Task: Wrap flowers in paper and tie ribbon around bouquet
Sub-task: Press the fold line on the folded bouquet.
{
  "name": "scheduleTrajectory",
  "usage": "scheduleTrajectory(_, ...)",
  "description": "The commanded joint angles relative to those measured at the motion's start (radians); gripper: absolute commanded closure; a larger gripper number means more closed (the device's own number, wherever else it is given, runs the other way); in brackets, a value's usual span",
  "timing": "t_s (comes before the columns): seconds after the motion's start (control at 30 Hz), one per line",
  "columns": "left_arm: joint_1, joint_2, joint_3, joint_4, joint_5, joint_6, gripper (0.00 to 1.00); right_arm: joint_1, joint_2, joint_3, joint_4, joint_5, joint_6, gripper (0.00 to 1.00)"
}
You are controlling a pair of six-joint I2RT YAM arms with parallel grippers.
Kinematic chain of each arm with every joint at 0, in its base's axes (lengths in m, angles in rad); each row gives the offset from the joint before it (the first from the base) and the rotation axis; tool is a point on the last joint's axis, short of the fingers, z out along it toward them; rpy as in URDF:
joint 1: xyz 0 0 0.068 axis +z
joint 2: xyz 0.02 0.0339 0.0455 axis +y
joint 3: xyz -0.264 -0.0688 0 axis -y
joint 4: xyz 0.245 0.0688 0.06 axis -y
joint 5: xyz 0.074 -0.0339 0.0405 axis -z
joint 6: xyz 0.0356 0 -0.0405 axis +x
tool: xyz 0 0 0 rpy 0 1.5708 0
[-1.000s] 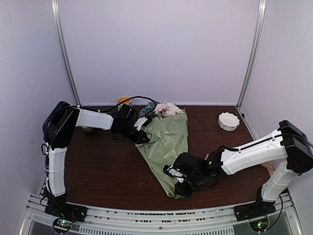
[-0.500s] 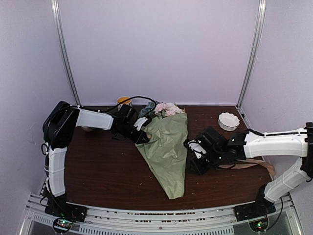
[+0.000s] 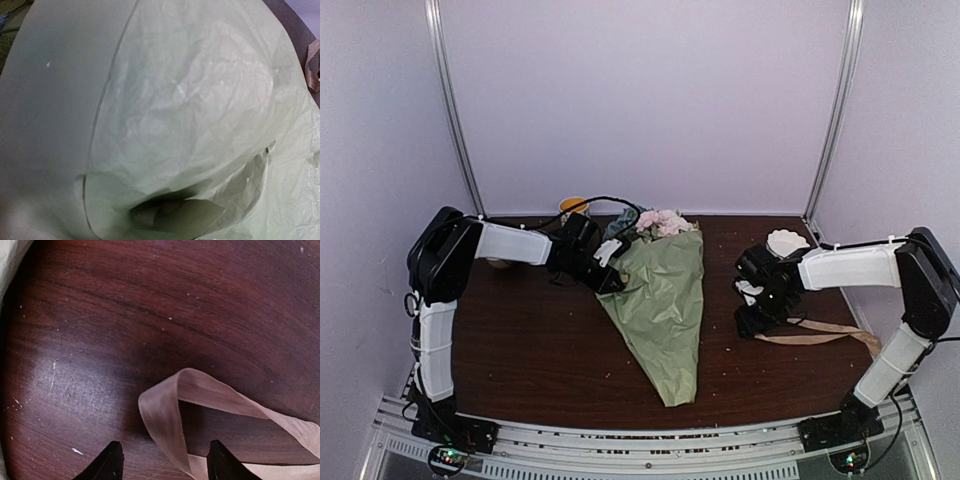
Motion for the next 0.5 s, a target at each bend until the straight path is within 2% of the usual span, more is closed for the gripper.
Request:
scheduleTrajectory(0.0, 0.015, 0.007, -0.014, 0.006, -0.038, 0.019, 1.00, -0.002, 0.048, 0.047, 0.001, -0.038, -0.053, 0.47)
scheduleTrajectory(0.1, 0.015, 0.007, -0.012, 0.004, -0.036, 0.021, 1.00, -0.002, 0.069, 0.078, -0.003, -0.090, -0.072, 0.63)
scheduleTrajectory(0.27, 0.016, 0.006, -0.013, 0.003, -0.036, 0.022, 1.00, -0.002, 0.072, 0.109, 0.002, -0.182, -0.099, 1.00)
scheduleTrajectory(0.4, 0.015, 0.006, -0.013, 0.000, -0.036, 0.024, 1.00, -0.003, 0.007, 0.149, 0.024, -0.337, -0.123, 1.00)
scheduleTrajectory(0.47, 0.015, 0.005, -0.012, -0.001, -0.037, 0.026, 1.00, -0.004, -0.068, 0.200, 0.015, -0.368, -0.134, 1.00)
